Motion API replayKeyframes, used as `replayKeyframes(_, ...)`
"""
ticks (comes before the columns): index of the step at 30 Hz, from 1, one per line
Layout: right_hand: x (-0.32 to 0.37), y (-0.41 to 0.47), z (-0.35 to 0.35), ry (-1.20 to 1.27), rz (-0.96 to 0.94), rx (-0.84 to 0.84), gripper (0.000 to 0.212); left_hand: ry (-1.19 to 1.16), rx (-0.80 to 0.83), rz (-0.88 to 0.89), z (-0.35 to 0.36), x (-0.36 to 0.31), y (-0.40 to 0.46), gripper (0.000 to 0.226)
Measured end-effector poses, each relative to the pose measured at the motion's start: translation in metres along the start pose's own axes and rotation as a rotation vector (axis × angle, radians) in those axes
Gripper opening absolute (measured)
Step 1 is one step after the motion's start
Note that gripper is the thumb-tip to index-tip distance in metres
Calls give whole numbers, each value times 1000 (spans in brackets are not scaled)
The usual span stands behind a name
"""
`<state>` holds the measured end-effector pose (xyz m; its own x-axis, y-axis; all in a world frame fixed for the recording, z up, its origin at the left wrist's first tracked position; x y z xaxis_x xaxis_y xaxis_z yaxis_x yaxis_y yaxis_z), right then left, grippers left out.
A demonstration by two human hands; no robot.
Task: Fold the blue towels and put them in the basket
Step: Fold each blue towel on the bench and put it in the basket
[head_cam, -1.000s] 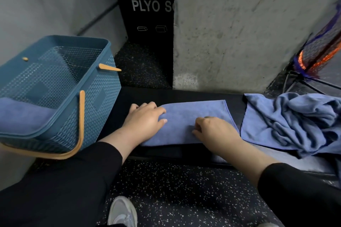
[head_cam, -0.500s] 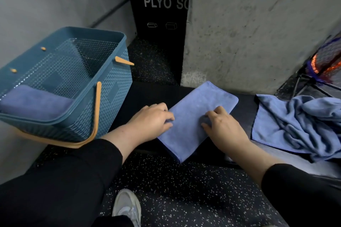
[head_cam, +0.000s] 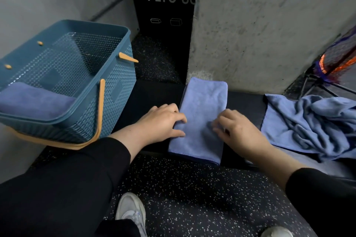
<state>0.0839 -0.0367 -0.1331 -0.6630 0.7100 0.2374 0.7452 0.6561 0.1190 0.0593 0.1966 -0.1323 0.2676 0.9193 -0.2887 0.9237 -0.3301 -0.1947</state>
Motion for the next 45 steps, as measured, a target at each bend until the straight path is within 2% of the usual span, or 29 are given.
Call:
replayKeyframes(2, 10, -17, 4, 12, -100, 104, 22, 17, -36, 10, -2, 1, -1, 40)
replayKeyframes(5, 14, -40, 5, 57, -94, 158, 30, 68, -81, 115, 1, -5, -6, 29)
replayKeyframes(7, 13, -52, 6, 26, -107, 237, 43, 61, -53, 157, 8, -7, -13, 25)
replayKeyframes(9, 13, -60, 8, -52, -113, 293, 53, 40, -17, 146, 14, -6, -20, 29)
replayKeyframes(11, 17, -61, 11, -80, -86, 276, 56, 73, -15, 149, 19, -6, -26, 36)
replayKeyframes(13, 26, -59, 12, -68, -64, 214, 51, 106, -27, 160, 19, -7, -32, 39)
replayKeyframes(17, 37, -55, 10, 7, -39, 73, 18, 120, -40, 212, 18, -15, -42, 56)
replayKeyframes(21, 33, -52, -1, 235, 130, 29, 17, 184, -42, 243, 23, -24, -47, 79)
replayKeyframes(22, 31, -53, -5, 264, 175, 29, 16, 198, -48, 242, 23, -26, -46, 78)
replayKeyframes(24, 28, -55, -11, 296, 233, 50, 19, 177, -91, 238, 22, -30, -42, 57)
replayKeyframes(26, 23, -56, -16, 334, 274, 88, 22, 126, -141, 225, 18, -34, -38, 28)
replayKeyframes(29, 15, -55, -22, 385, 330, 113, 24, -66, -149, 128, 12, -34, -36, 8)
replayKeyframes(31, 10, -53, -30, 405, 349, 113, 26, -317, -108, 36, 7, -33, -35, 10)
replayKeyframes(34, 7, -49, -43, 489, 350, 135, 27, -575, -70, 6, 0, -36, -32, 19)
replayKeyframes(37, 2, -47, -50, 680, 399, 117, 28, -681, -72, -19, -3, -36, -29, 21)
replayKeyframes(41, -5, -34, -52, 711, 430, 12, 28, -751, -175, -83, -13, -31, -19, 29)
replayKeyframes(45, -23, -12, -48, 610, 512, -76, 29, -834, -227, -169, -21, -25, 4, 9)
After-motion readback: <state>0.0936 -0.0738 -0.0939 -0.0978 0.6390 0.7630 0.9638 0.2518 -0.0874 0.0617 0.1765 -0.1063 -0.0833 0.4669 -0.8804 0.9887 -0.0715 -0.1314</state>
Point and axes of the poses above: each hand's wrist, its own y-axis towards the middle knuckle, its own z-axis out of the palm, x = y × z, the point moved 4 cm from there along y, towards the middle knuckle, and after that the axes turned 4 degrees about x, right-handed, at the moved point
